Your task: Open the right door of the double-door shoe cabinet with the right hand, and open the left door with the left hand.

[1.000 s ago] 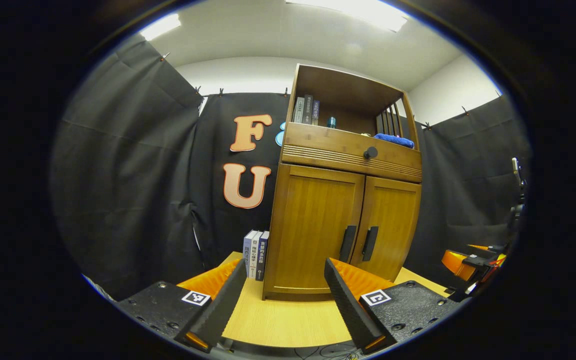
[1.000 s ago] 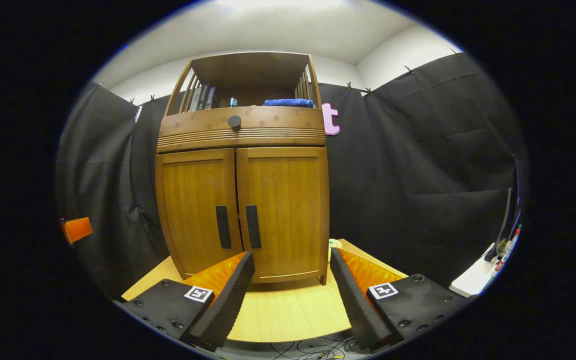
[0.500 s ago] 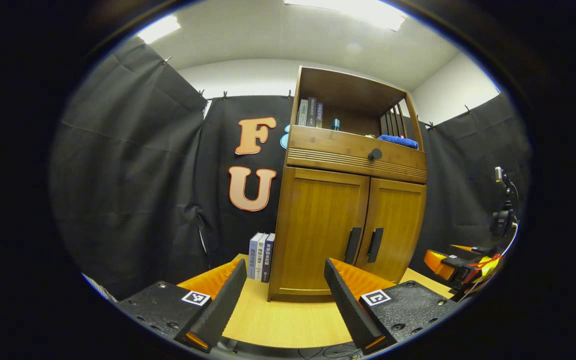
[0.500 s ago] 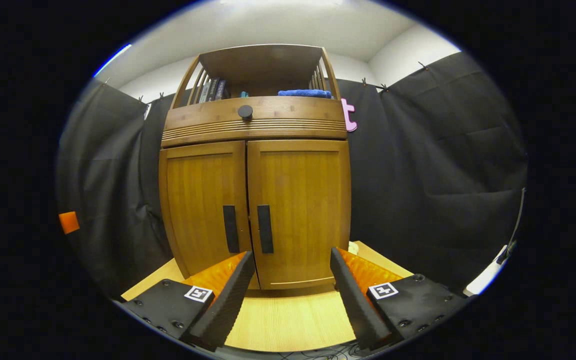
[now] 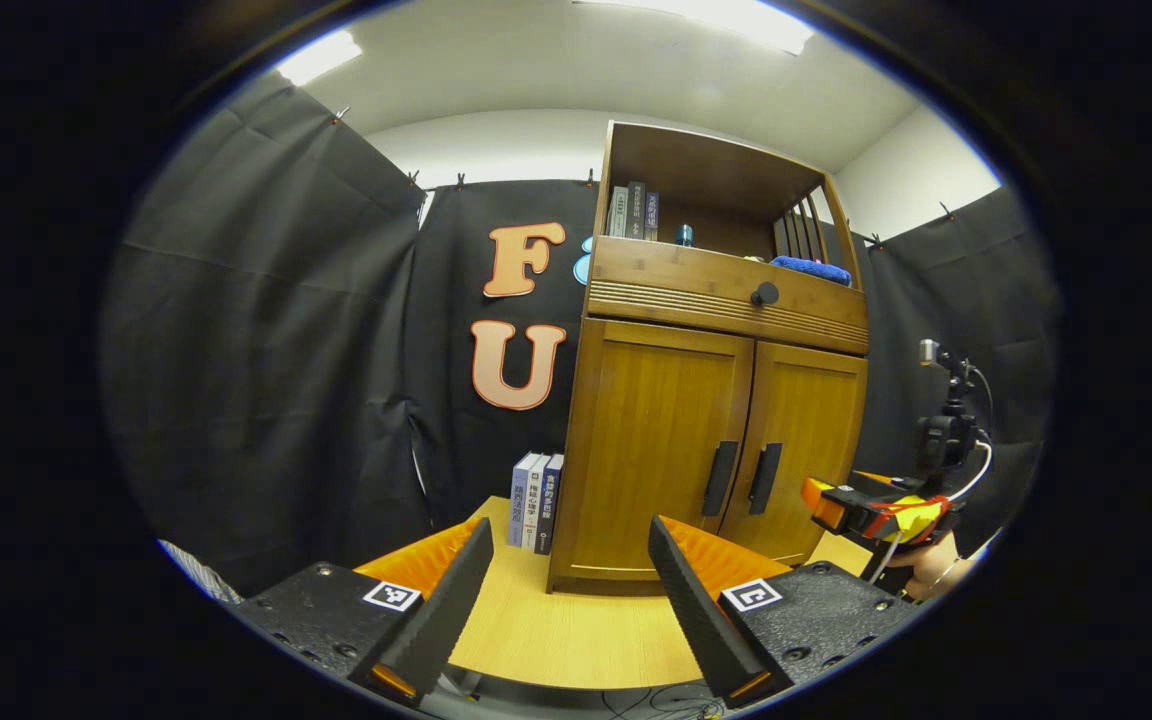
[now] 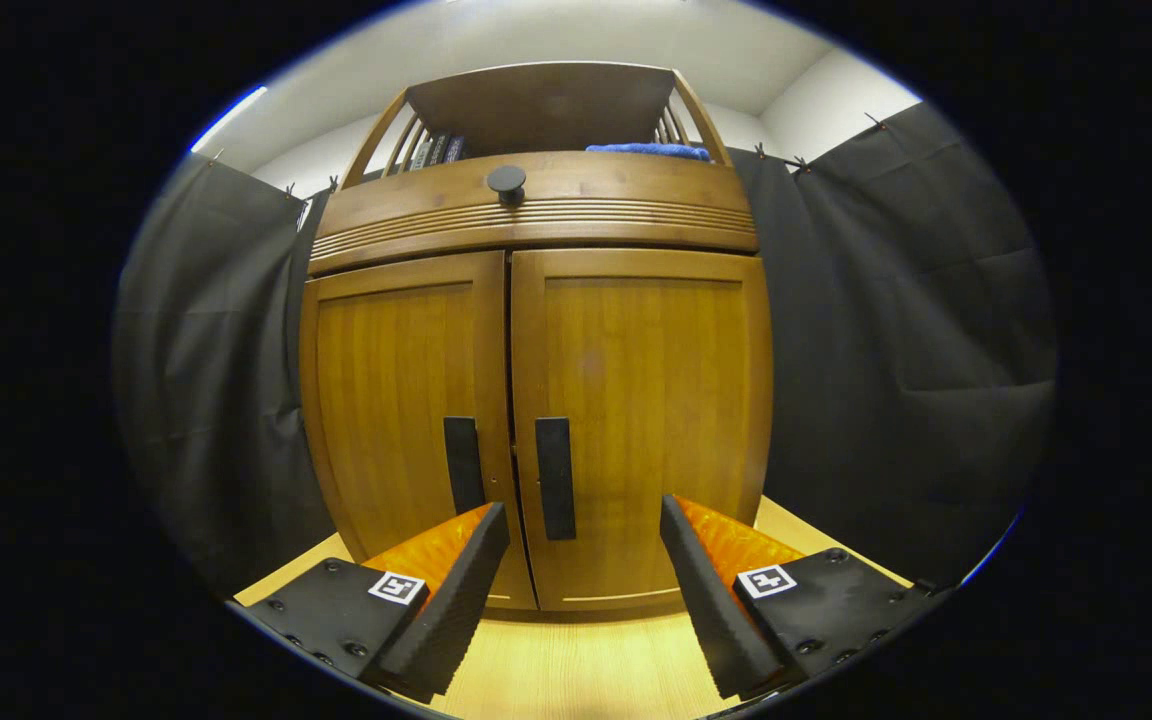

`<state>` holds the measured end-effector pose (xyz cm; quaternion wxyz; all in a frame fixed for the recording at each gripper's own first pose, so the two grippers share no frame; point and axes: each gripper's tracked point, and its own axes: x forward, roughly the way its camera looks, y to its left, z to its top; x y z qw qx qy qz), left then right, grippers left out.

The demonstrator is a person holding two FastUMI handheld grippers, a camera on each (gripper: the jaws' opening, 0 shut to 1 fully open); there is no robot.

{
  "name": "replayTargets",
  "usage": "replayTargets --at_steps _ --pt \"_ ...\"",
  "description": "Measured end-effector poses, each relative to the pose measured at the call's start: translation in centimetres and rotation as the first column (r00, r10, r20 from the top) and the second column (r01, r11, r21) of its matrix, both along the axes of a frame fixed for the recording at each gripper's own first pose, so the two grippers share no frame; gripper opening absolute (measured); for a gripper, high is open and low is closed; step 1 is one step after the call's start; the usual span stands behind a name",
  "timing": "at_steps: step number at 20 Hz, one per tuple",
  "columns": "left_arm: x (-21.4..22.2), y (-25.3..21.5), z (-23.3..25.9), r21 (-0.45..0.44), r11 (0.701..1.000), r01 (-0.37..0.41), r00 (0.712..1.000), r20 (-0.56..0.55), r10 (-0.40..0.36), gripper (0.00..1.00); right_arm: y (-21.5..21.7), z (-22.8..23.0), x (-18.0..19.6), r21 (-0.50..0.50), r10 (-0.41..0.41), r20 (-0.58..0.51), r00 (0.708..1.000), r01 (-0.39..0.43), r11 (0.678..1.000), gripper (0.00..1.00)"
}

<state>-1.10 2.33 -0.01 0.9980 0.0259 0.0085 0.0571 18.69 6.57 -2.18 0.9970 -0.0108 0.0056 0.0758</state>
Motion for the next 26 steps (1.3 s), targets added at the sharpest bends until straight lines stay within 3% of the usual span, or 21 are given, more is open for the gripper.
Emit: replayTargets --at_steps 3,4,7,9,10,11,14,18,19,20,25,26 --pt "-0.1 0.7 0.2 0.013 1.0 -0.023 1.0 0.003 0.022 0.91 1.2 -0.5 3.2 -0.001 0.024 -0.013 1.0 -0.024 1.0 0.96" --pt "-0.1 0.9 0.2 0.015 0.999 -0.032 0.999 0.003 0.032 0.98 1.5 -0.6 4.3 -0.005 0.031 -0.014 0.999 -0.031 1.0 0.98" --pt "-0.4 1.8 0.4 0.022 0.998 -0.067 0.998 0.007 0.067 0.92 2.3 -1.1 7.0 -0.014 0.039 -0.022 0.999 -0.039 0.999 1.0" --pt "-0.4 2.5 0.3 0.022 0.996 -0.088 0.996 0.005 0.088 0.92 2.6 -1.2 8.6 -0.012 0.038 -0.031 0.999 -0.039 0.999 0.94" --pt "-0.4 2.8 0.3 0.02 0.995 -0.099 0.995 0.005 0.099 0.92 2.7 -1.3 9.3 -0.006 0.04 -0.034 0.999 -0.04 0.999 0.98" --pt "-0.4 3.1 0.3 0.02 0.993 -0.113 0.994 0.005 0.113 0.91 2.7 -1.4 10.0 -0.002 0.039 -0.038 0.999 -0.039 0.999 0.94" --pt "-0.5 4.3 0.2 0.023 0.988 -0.153 0.988 0.005 0.153 0.94 2.7 -2.2 11.4 0.008 0.038 -0.063 0.997 -0.038 0.999 0.94" --pt "-0.5 5.1 0.2 0.019 0.982 -0.187 0.982 0.0 0.187 0.95 3.3 -2.6 12.6 0.028 0.056 -0.069 0.996 -0.055 0.998 0.58" --pt "-0.4 5.2 0.1 0.025 0.981 -0.191 0.982 -0.001 0.191 0.95 3.3 -2.5 12.6 0.03 0.062 -0.062 0.996 -0.06 0.998 0.62" --pt "-0.4 5.2 0.2 0.034 0.98 -0.197 0.98 0.0 0.198 0.92 3.7 -2.4 12.7 0.033 0.078 -0.057 0.995 -0.076 0.997 0.57" --pt "-0.4 4.9 -0.2 0.022 0.979 -0.201 0.98 -0.008 0.201 0.98 3.9 -2.5 12.8 -0.025 0.053 -0.054 0.997 -0.054 0.998 0.36" --pt "-0.4 4.9 -0.2 0.017 0.979 -0.201 0.979 -0.008 0.202 0.92 3.8 -2.6 12.7 -0.026 0.055 -0.057 0.997 -0.057 0.998 0.31"
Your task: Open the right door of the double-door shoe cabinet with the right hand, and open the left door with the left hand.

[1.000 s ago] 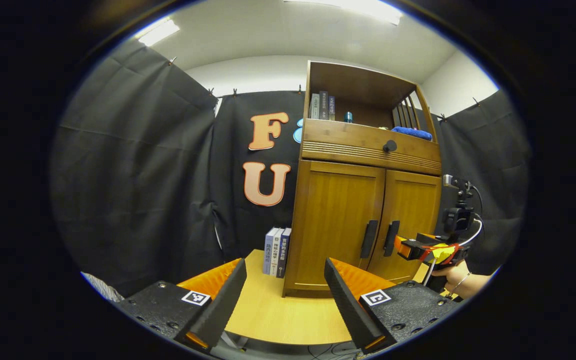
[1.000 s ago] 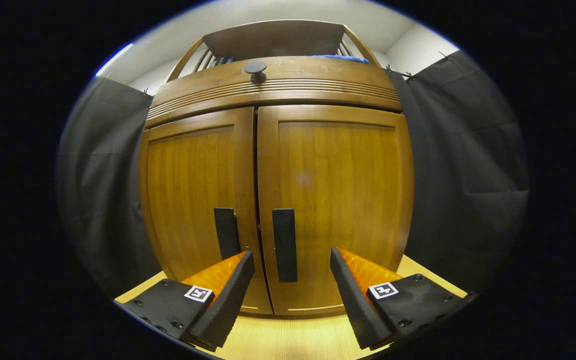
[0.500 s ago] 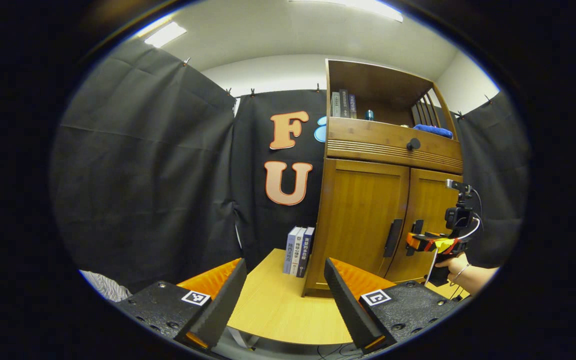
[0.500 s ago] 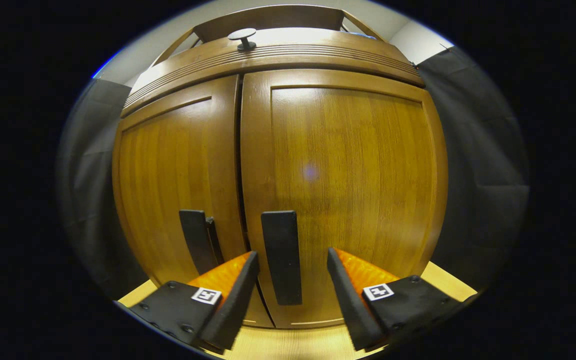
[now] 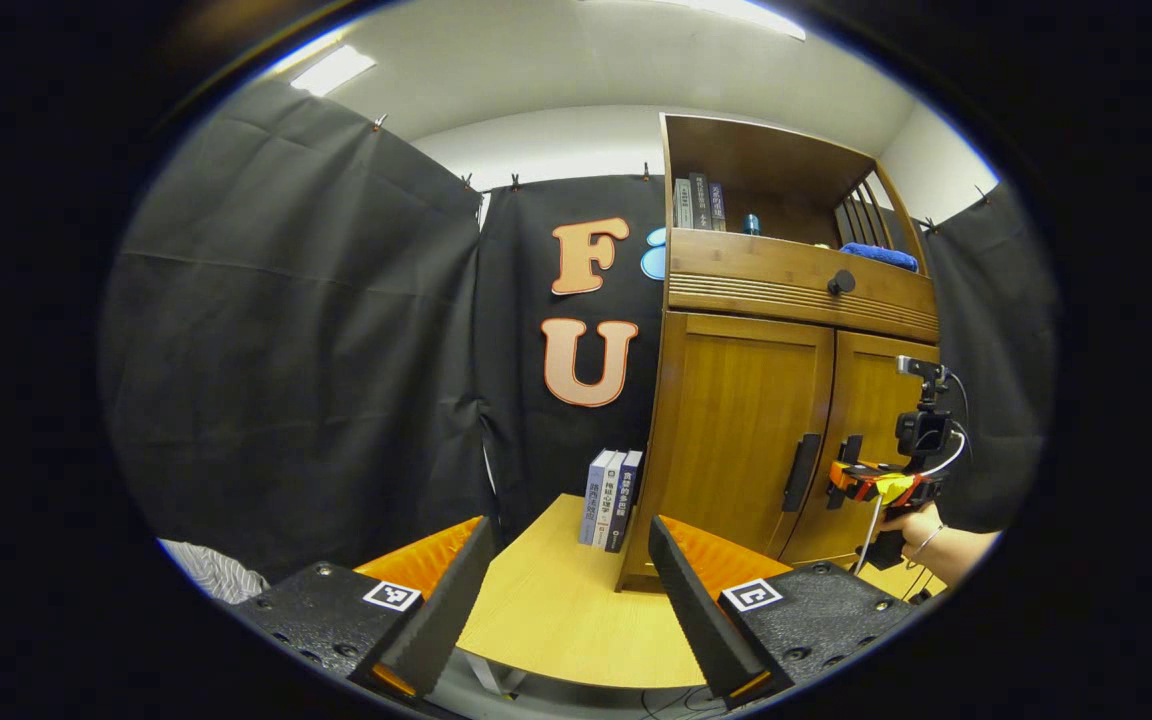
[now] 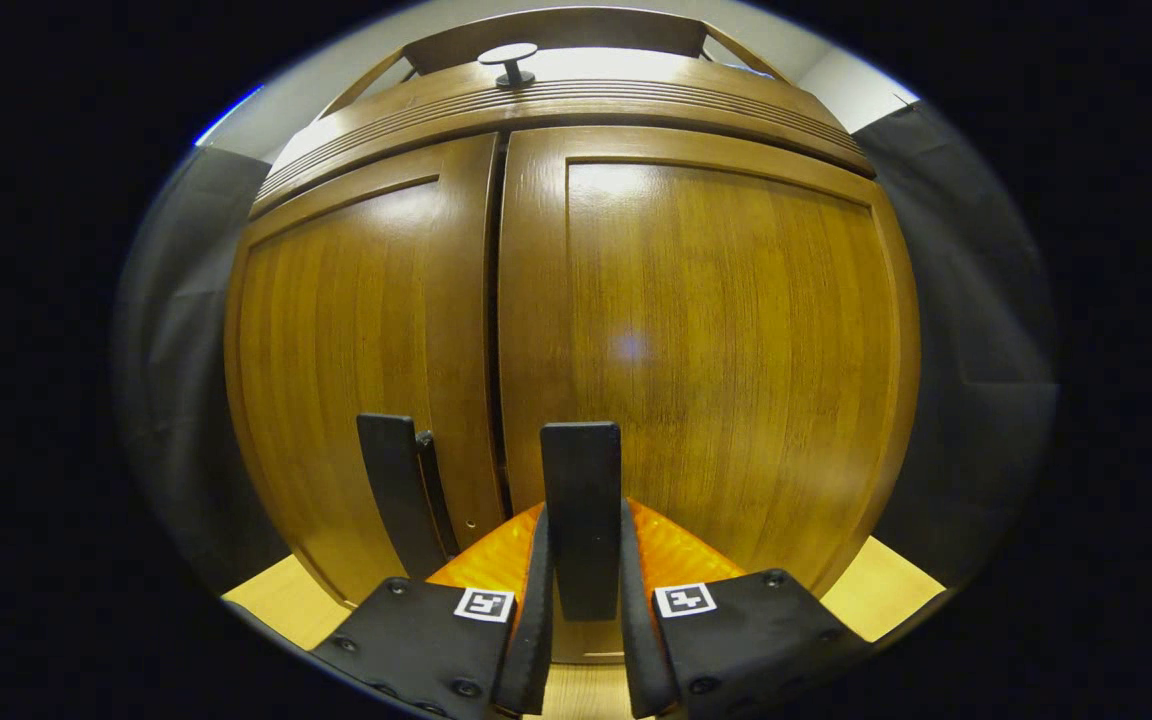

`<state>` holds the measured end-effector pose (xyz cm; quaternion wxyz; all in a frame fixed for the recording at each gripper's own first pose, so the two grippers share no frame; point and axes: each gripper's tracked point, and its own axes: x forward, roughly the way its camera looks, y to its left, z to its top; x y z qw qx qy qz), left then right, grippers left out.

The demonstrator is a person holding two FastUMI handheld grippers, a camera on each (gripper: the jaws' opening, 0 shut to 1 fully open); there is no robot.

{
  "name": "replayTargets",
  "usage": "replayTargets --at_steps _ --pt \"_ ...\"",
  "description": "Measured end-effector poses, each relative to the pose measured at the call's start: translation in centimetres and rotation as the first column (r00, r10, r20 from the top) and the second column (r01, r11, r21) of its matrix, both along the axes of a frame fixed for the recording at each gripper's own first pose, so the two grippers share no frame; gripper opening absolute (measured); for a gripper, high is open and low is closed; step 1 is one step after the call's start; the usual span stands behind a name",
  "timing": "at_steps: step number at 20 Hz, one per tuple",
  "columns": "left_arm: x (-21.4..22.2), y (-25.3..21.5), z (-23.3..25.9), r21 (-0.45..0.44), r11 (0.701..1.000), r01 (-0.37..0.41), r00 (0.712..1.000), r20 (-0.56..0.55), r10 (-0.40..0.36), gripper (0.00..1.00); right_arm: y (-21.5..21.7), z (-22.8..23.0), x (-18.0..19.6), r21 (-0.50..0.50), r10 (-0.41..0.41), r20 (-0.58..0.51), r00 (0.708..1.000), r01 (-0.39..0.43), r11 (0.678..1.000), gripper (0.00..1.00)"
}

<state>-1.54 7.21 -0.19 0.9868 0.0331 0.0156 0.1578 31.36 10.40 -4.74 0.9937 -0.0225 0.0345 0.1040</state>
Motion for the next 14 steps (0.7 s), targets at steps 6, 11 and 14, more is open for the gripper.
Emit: replayTargets --at_steps 6,11,14 --pt "-0.5 -0.3 -0.2 -0.017 1.0 0.0 1.0 -0.002 0.0 0.95 0.0 0.3 -0.5 -0.006 0.013 -0.002 1.0 -0.013 1.0 0.26" --pt "-0.8 -1.0 0.0 -0.032 0.999 0.023 1.0 0.015 -0.023 0.94 -1.1 0.2 -2.9 -0.015 0.004 -0.034 0.999 -0.004 1.0 0.27" --pt "-0.9 -1.4 0.0 -0.035 0.998 0.044 0.999 0.014 -0.043 0.92 -2.3 0.1 -5.0 -0.009 0.002 -0.034 0.999 -0.002 1.0 0.23"
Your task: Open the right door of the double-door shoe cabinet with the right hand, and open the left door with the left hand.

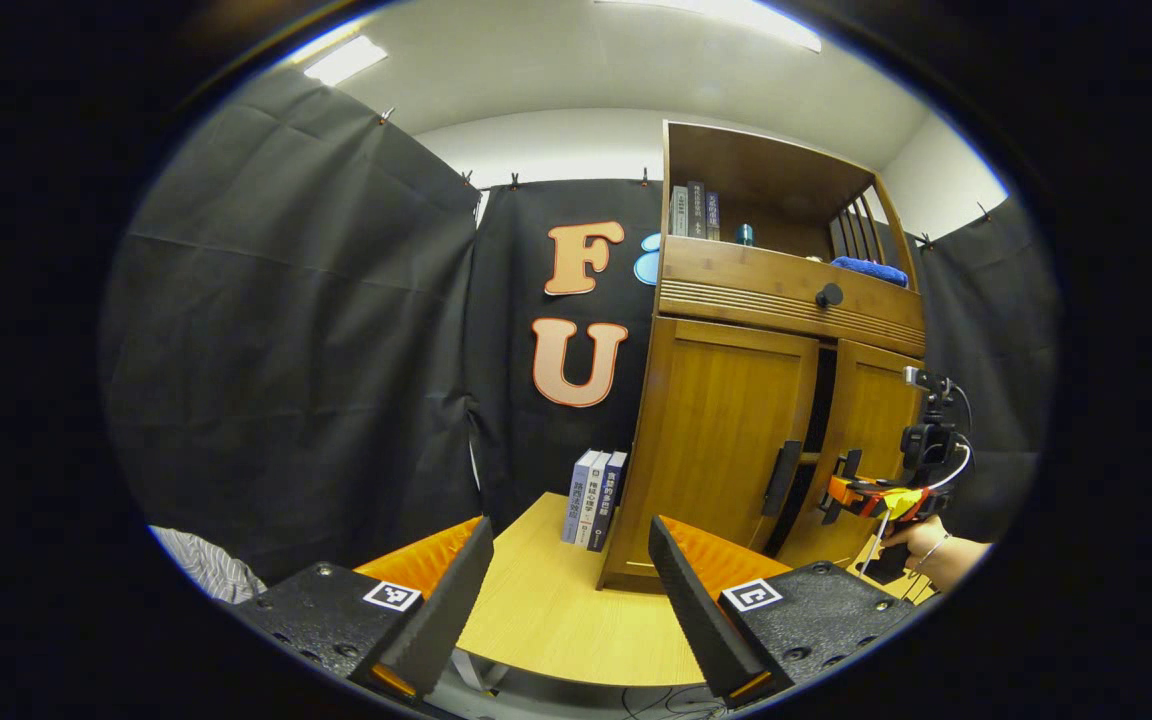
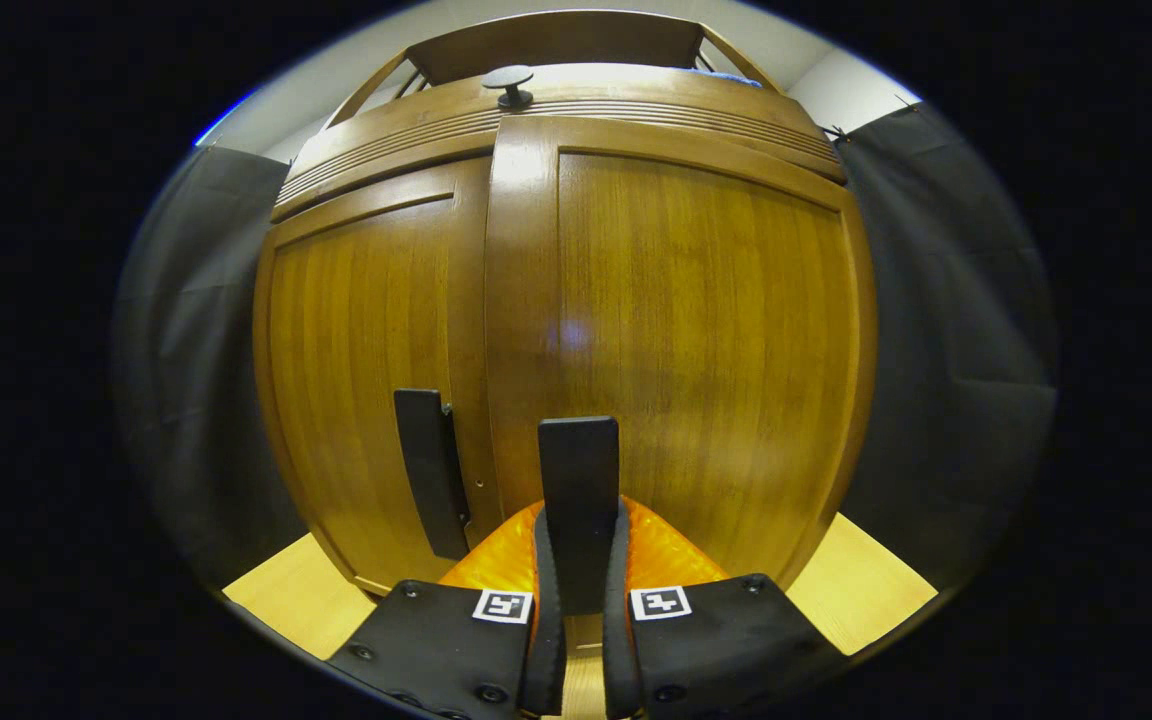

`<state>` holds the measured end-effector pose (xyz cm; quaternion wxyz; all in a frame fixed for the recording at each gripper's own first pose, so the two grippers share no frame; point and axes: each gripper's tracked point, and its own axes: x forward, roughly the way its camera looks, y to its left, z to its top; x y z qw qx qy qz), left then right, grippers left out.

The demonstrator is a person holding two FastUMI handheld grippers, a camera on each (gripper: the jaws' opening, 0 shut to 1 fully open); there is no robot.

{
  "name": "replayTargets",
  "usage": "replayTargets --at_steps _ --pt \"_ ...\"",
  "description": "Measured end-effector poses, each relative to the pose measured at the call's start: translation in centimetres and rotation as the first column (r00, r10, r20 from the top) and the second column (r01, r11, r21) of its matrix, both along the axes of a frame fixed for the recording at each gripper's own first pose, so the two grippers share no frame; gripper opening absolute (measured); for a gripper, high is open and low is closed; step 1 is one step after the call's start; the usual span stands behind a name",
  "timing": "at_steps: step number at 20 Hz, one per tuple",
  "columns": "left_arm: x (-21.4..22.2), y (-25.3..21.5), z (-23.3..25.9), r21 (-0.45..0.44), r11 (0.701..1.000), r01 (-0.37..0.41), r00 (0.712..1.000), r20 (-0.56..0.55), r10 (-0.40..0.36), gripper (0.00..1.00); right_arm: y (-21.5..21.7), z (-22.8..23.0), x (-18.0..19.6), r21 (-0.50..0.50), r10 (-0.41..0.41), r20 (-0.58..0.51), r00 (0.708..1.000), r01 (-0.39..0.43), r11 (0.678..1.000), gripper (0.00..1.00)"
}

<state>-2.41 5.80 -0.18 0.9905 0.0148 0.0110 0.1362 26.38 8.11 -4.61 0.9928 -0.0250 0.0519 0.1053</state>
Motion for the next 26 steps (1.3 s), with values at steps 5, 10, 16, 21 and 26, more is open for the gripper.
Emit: replayTargets --at_steps 5,10,16,21,26 --pt "-0.5 -0.6 -0.6 0.003 0.999 0.035 0.999 -0.019 -0.035 0.92 -2.9 -0.3 -4.3 0.004 0.0 0.008 1.0 0.0 1.0 0.18" --pt "-0.7 -0.9 -0.8 0.011 0.998 0.065 0.998 -0.024 -0.065 0.94 -6.0 0.1 -7.2 0.0 -0.063 0.016 0.998 0.063 0.998 0.23" --pt "0.2 -2.6 -1.1 0.001 0.993 0.12 0.992 -0.025 -0.12 0.94 -11.7 0.5 -11.3 -0.015 -0.16 0.045 0.986 0.161 0.987 0.21" --pt "1.4 -4.9 -1.5 -0.01 0.985 0.171 0.985 -0.028 -0.172 0.92 -16.4 0.6 -12.7 -0.036 -0.232 0.057 0.971 0.235 0.971 0.08" --pt "2.6 -7.7 -1.3 -0.007 0.977 0.212 0.977 -0.018 -0.212 0.95 -19.7 1.2 -13.6 -0.017 -0.248 0.05 0.968 0.249 0.968 0.08"
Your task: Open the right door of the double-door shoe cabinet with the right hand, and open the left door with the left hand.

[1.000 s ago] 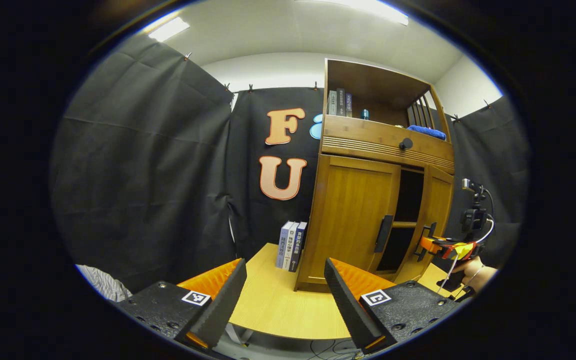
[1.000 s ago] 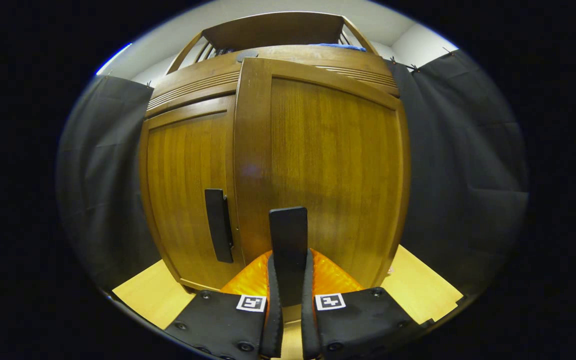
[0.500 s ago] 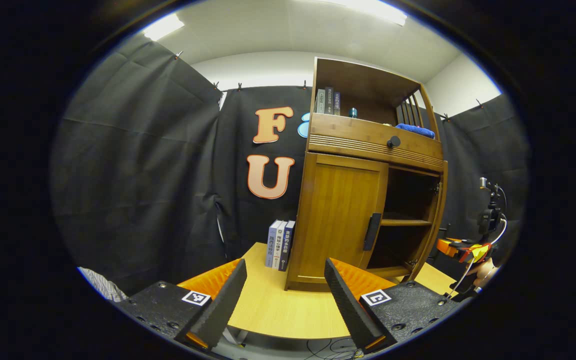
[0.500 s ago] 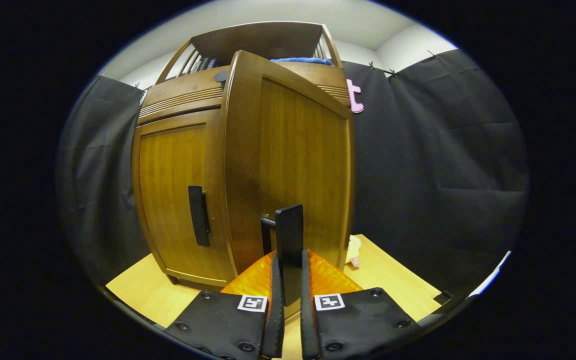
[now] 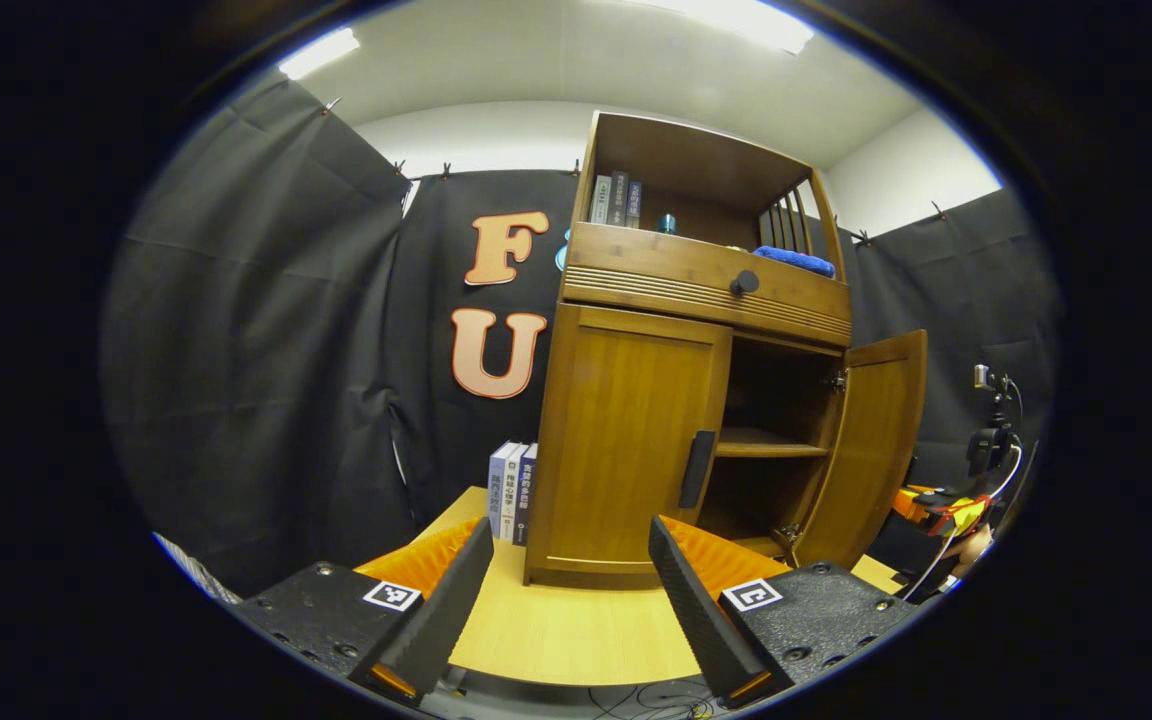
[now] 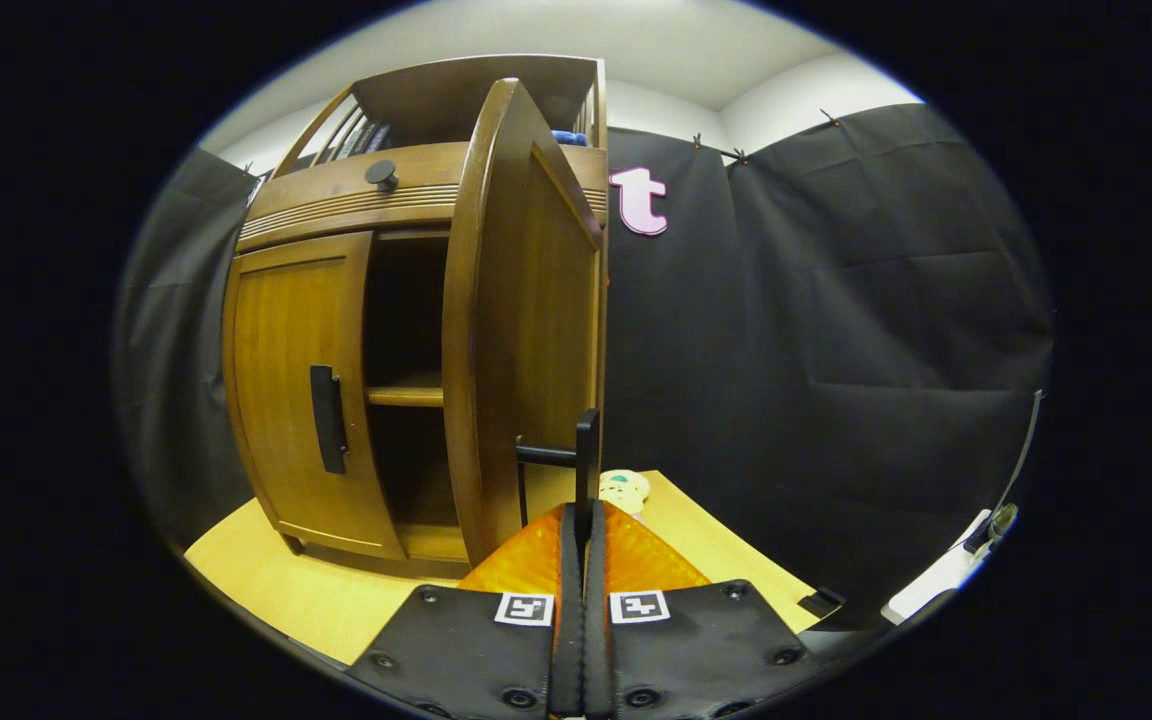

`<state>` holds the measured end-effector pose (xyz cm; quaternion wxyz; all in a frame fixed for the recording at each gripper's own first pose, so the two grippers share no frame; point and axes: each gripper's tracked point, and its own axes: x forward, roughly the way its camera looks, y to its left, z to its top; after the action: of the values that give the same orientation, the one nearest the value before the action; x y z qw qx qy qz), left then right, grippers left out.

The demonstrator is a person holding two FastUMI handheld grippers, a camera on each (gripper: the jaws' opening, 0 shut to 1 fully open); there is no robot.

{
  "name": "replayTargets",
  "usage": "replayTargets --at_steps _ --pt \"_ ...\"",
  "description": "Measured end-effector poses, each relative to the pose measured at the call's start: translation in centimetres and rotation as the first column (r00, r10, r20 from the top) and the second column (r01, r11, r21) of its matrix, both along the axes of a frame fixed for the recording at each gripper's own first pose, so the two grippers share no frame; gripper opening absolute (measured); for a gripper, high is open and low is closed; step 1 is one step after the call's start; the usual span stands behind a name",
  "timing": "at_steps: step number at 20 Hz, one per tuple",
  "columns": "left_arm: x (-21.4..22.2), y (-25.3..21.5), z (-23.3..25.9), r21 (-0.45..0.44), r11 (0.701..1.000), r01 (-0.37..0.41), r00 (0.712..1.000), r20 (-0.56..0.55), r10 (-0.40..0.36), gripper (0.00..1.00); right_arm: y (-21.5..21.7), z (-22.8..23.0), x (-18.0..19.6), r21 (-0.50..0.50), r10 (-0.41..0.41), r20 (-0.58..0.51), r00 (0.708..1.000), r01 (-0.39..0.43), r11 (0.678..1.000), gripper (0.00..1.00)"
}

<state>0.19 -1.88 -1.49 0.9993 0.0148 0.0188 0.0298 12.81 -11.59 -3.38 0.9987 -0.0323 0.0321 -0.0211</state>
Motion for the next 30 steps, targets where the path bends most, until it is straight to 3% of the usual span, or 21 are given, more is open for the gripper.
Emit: replayTargets --at_steps 9,13,15,16,19,20,25,26,27,28,30 --pt "2.2 -5.2 -0.4 0.001 1.0 0.028 1.0 0.0 -0.028 0.92 -4.6 0.5 0.0 -0.022 0.031 -0.014 0.999 -0.032 0.999 0.12" --pt "3.2 -7.3 -0.7 -0.016 1.0 0.026 1.0 -0.001 -0.026 0.92 -6.3 0.7 0.2 0.009 0.059 -0.022 0.998 -0.059 0.998 0.03" --pt "3.8 -8.1 -0.9 -0.006 1.0 0.021 1.0 -0.002 -0.021 0.92 -6.7 0.8 0.3 0.014 0.073 -0.027 0.997 -0.072 0.997 0.12" --pt "4.1 -8.4 -0.9 -0.004 1.0 0.02 1.0 -0.001 -0.02 0.92 -6.8 0.8 0.3 0.015 0.078 -0.029 0.997 -0.077 0.997 0.07" --pt "5.1 -9.3 -1.1 -0.002 1.0 0.015 1.0 0.001 -0.015 0.92 -7.6 1.0 0.2 0.017 0.083 -0.03 0.996 -0.083 0.996 0.12" --pt "5.6 -9.6 -1.1 0.005 1.0 0.013 1.0 0.002 -0.013 0.92 -8.0 1.1 0.0 0.016 0.082 -0.029 0.996 -0.081 0.997 0.07" --pt "7.4 -11.8 -1.6 0.018 1.0 0.023 1.0 0.008 -0.023 0.92 -11.7 1.6 -0.5 -0.008 0.016 -0.008 1.0 -0.016 1.0 0.07" --pt "7.9 -12.0 -1.7 0.026 0.999 0.025 1.0 0.011 -0.026 0.92 -12.6 1.8 -0.6 -0.019 -0.002 -0.001 1.0 0.002 1.0 0.12" --pt "8.3 -12.4 -1.7 0.031 0.999 0.028 1.0 0.013 -0.028 0.92 -13.2 1.9 -0.7 -0.019 -0.007 0.003 1.0 0.007 1.0 0.07" --pt "8.7 -12.7 -1.8 0.034 0.999 0.03 0.999 0.014 -0.031 0.92 -13.9 2.0 -0.9 -0.023 -0.029 0.004 1.0 0.029 0.999 0.12" --pt "9.7 -13.3 -2.0 0.034 0.999 0.031 0.999 0.02 -0.031 0.92 -15.6 2.3 -0.9 -0.033 -0.064 0.007 0.998 0.064 0.997 0.08"
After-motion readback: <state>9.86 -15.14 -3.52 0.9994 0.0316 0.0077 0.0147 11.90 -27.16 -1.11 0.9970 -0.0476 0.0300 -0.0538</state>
